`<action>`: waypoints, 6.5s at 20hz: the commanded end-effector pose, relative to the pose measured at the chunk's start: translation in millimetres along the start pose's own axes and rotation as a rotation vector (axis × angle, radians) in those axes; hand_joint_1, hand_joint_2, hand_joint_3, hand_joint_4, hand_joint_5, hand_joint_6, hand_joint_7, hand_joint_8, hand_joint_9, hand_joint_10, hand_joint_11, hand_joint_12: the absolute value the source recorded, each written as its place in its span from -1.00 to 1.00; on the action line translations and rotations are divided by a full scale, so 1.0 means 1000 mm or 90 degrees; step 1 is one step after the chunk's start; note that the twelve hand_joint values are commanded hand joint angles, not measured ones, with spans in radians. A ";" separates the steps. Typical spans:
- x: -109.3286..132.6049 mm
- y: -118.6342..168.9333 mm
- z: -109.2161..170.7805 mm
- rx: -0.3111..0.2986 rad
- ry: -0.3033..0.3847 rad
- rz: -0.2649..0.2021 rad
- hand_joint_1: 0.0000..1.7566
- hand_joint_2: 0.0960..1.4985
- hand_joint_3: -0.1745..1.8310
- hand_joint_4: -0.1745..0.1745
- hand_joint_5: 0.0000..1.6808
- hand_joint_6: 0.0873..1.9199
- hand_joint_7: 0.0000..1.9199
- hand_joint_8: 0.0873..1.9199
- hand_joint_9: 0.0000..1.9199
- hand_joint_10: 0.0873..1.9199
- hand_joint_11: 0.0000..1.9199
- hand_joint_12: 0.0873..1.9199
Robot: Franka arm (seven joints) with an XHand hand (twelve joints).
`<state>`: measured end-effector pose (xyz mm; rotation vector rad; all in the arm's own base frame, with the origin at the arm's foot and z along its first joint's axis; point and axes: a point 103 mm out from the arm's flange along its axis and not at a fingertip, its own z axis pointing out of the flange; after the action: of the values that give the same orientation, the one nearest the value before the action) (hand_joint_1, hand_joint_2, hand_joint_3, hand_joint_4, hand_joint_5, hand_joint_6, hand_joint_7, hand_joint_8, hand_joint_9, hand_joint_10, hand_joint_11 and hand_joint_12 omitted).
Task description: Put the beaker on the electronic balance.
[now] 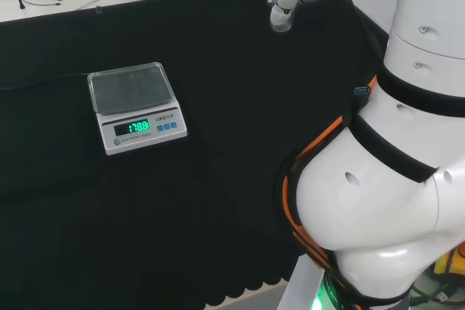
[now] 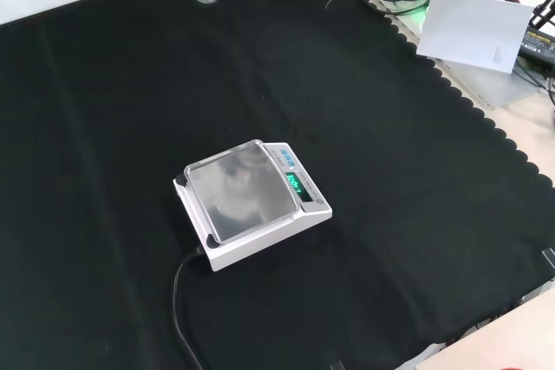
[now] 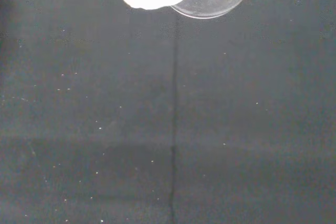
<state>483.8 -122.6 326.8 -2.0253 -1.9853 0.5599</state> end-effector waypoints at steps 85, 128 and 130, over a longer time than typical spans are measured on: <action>0.296 0.185 0.057 0.095 -0.097 -0.381 0.14 0.38 -0.99 -0.08 -0.20 0.00 -0.28 -0.21 -0.03 -0.27 -0.31 0.21; 0.249 0.092 -0.052 -0.072 -0.099 -0.369 -0.30 -0.01 -0.84 0.10 -0.99 -1.00 -0.91 -0.93 -1.00 -0.84 -1.00 -1.00; 0.234 0.077 -0.051 -0.088 -0.095 -0.348 -0.30 0.00 -0.84 0.09 -0.98 -1.00 -0.90 -0.91 -1.00 -0.88 -1.00 -1.00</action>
<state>606.7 146.5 282.9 -1.2890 -2.5479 0.5930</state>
